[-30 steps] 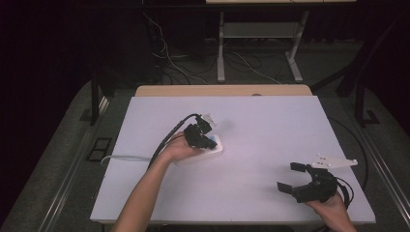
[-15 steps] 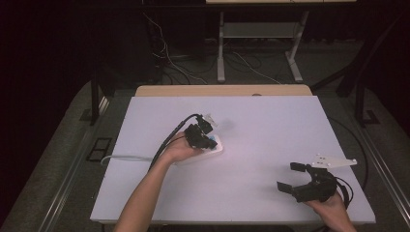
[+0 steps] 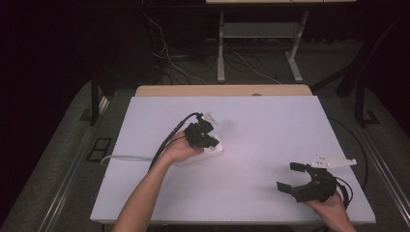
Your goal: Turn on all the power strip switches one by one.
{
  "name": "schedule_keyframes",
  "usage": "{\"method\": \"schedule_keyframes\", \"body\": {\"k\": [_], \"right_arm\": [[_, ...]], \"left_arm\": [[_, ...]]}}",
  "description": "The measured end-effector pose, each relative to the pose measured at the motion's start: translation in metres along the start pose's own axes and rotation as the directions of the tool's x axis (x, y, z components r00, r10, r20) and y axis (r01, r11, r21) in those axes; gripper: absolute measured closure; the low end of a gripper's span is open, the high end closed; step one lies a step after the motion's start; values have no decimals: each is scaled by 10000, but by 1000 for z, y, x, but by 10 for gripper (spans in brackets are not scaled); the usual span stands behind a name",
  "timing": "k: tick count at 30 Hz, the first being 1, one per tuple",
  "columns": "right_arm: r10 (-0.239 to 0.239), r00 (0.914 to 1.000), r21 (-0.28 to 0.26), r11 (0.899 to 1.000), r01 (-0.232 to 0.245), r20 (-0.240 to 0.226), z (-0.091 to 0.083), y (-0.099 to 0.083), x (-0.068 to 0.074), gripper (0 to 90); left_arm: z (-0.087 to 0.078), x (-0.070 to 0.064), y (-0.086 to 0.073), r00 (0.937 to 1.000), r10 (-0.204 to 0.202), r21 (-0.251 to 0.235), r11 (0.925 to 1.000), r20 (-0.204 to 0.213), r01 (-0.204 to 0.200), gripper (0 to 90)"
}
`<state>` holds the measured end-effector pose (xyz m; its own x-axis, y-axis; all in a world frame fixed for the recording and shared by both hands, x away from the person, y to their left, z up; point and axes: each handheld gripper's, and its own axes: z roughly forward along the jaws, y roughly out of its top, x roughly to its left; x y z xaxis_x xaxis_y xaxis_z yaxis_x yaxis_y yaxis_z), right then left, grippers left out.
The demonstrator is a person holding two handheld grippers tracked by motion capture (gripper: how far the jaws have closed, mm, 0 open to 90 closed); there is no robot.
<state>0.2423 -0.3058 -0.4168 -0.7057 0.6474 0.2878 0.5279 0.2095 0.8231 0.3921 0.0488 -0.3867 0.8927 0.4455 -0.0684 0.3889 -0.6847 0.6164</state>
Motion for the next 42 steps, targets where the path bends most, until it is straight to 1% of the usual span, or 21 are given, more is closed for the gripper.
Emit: {"method": "schedule_keyframes", "body": {"k": [3, 6, 8, 9, 11, 12, 15, 17, 18, 19, 22, 27, 33, 34, 36, 38, 39, 40, 42], "right_arm": [[0, 10000, 5, 10000, 0, -16, 0, 0, 1, 8], [-15, 10000, -33, 10000, 15, -16, 0, 0, 0, 8], [0, 10000, -36, 10000, 0, -8, 0, 0, 0, 8], [0, 10000, -41, 10000, 0, -5, 0, 0, 0, 8], [-7, 10000, -50, 10000, 7, -9, 0, 0, 0, 8], [-3, 10000, -53, 10000, 3, -11, 0, 0, 0, 8], [-2, 10000, -62, 10000, 2, -18, 0, 1, 1, 8], [5, 10000, -53, 10000, -5, -23, 0, 1, 1, 8], [9, 10000, -55, 10000, -10, -25, 0, 1, 1, 8], [15, 10000, -61, 10000, -16, -29, 0, 1, 1, 8], [26, 10000, -80, 10000, -27, -34, 0, 1, 1, 8], [51, 10000, -110, 9999, -51, -33, 0, 1, 1, 8], [49, 10000, -111, 9999, -49, -29, 0, 1, 1, 8], [53, 10000, -110, 9999, -53, -34, 0, 1, 1, 8], [76, 10000, -88, 9999, -76, -52, 0, 1, 1, 8], [107, 9999, -50, 9999, -108, -77, 1, 1, 1, 8], [109, 9999, -36, 9999, -109, -84, 1, 1, 1, 8], [122, 9999, -9, 9999, -122, -88, 1, 1, 2, 8], [117, 9999, 1, 9999, -117, -102, 2, 1, 2, 8]], "left_arm": [[-8, 0, 0, 10000, -84, -246, 9997, 14, 84, 888], [-15, -1, 0, 10000, -94, -477, 9988, 27, 95, 845], [-21, -2, 0, 9999, -164, -685, 9975, 3, 164, 821], [-24, -2, 0, 9997, -233, -755, 9969, 20, 233, 792], [-30, -2, -1, 9988, -414, -966, 9944, 271, 438, 695], [-33, -2, -2, 9985, -450, -1057, 9932, 300, 479, 638], [-40, -3, -4, 9976, -633, -1250, 9899, 281, 663, 442], [-44, -4, -6, 9967, -794, -1322, 9879, 155, 808, 304], [-46, -4, -8, 9970, -759, -1302, 9885, 172, 775, 238], [-48, -4, -9, 9965, -815, -1298, 9881, 166, 830, 140], [-54, -5, -14, 9949, -990, -1265, 9869, 183, 1005, 0], [-66, -8, -25, 9914, -1302, -1728, 9768, -86, 1268, 0], [-80, -11, -44, 9865, -1591, -2269, 9629, -389, 1464, 0], [-82, -12, -48, 9856, -1640, -2320, 9611, -420, 1501, 0], [-84, -14, -55, 9846, -1652, -2346, 9608, -579, 1474, 0], [-85, -15, -61, 9820, -1781, -2440, 9568, -624, 1580, 0], [-86, -15, -64, 9818, -1789, -2483, 9557, -642, 1579, 0], [-86, -16, -68, 9796, -1902, -2564, 9519, -650, 1678, 0], [-87, -18, -75, 9780, -1980, -2619, 9492, -665, 1744, 0]]}}
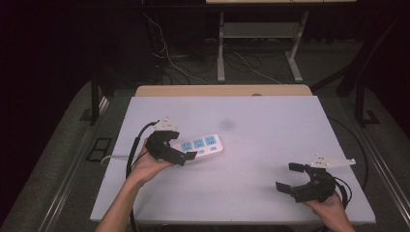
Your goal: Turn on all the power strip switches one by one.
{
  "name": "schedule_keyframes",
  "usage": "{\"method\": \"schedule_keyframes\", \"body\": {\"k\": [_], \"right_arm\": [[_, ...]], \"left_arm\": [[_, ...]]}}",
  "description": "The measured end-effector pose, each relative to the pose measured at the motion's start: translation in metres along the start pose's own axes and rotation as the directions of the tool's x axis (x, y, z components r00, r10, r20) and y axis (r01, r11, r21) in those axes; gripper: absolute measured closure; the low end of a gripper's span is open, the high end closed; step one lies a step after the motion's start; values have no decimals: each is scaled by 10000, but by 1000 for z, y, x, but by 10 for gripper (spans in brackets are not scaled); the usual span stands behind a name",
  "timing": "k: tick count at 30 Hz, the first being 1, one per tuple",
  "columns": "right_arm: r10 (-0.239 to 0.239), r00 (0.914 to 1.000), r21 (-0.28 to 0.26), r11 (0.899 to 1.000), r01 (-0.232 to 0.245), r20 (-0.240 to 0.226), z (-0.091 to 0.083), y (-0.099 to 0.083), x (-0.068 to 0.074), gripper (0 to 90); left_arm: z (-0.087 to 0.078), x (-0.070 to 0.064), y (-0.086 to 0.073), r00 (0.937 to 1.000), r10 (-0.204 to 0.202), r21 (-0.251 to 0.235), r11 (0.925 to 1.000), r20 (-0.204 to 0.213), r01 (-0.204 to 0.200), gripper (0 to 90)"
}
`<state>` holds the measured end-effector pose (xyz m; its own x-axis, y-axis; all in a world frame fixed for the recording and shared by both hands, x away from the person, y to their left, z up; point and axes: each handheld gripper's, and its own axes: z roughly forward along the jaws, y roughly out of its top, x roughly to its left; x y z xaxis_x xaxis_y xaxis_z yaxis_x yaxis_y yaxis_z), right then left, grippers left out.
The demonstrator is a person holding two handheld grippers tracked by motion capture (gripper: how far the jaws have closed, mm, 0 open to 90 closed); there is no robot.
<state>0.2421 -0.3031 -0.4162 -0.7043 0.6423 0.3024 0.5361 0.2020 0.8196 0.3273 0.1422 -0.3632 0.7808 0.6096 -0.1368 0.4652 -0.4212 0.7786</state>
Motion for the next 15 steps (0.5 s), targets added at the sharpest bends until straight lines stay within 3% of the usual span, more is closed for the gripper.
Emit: {"method": "schedule_keyframes", "body": {"k": [8, 15], "right_arm": [[-20, 10000, 54, 10000, 20, -39, 1, 0, 1, 8], [-47, 10000, 123, 9999, 48, -83, 2, 0, 2, 8]], "left_arm": [[-9, -3, -24, 9996, -277, -322, 9991, -67, 275, 0], [-16, -3, -46, 9964, -842, -938, 9921, -64, 832, 0]]}}
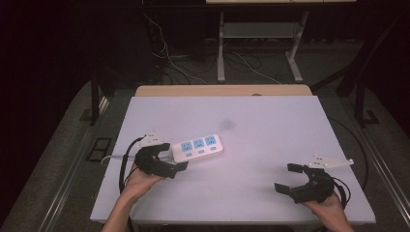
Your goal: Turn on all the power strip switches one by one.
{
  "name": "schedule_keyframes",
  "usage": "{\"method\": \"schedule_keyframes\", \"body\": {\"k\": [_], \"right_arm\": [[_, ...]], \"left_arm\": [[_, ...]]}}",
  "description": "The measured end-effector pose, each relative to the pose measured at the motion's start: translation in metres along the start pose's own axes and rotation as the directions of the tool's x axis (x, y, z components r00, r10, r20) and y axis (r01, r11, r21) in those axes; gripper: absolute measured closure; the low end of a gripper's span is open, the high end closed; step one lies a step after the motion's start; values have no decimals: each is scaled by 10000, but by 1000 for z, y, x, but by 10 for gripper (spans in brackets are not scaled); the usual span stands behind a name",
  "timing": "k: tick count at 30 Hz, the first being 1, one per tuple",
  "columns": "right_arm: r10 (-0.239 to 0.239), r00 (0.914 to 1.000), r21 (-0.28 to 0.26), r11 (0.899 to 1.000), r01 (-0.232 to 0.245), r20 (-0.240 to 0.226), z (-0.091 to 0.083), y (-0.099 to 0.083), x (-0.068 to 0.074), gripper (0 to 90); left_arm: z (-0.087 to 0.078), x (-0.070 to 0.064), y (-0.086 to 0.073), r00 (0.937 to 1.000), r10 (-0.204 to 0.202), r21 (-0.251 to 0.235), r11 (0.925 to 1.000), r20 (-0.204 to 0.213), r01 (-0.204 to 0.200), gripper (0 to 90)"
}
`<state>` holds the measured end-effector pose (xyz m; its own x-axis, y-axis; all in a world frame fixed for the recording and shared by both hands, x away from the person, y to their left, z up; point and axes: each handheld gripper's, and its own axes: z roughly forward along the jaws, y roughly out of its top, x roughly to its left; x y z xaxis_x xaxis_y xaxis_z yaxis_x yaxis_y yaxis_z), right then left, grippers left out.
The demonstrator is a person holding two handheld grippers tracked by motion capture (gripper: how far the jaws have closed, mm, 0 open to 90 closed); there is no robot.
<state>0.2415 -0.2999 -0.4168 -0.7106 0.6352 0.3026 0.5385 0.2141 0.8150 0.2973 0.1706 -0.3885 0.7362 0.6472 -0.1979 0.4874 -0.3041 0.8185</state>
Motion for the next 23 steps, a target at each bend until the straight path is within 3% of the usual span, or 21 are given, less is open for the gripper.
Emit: {"method": "schedule_keyframes", "body": {"k": [10, 15, 23], "right_arm": [[-27, 10000, 134, 9999, 27, -48, 3, 0, 1, 8], [-18, 10000, 157, 9999, 18, -51, 3, -1, 2, 8], [-32, 10000, 194, 9998, 32, -31, 2, -1, 2, 8]], "left_arm": [[-8, -2, -35, 9992, -383, -716, 9967, -63, 377, 0], [-7, -3, -46, 9994, -312, -536, 9981, -123, 305, 0], [-5, -8, -50, 9998, -196, -453, 9988, 1, 196, 0]]}}
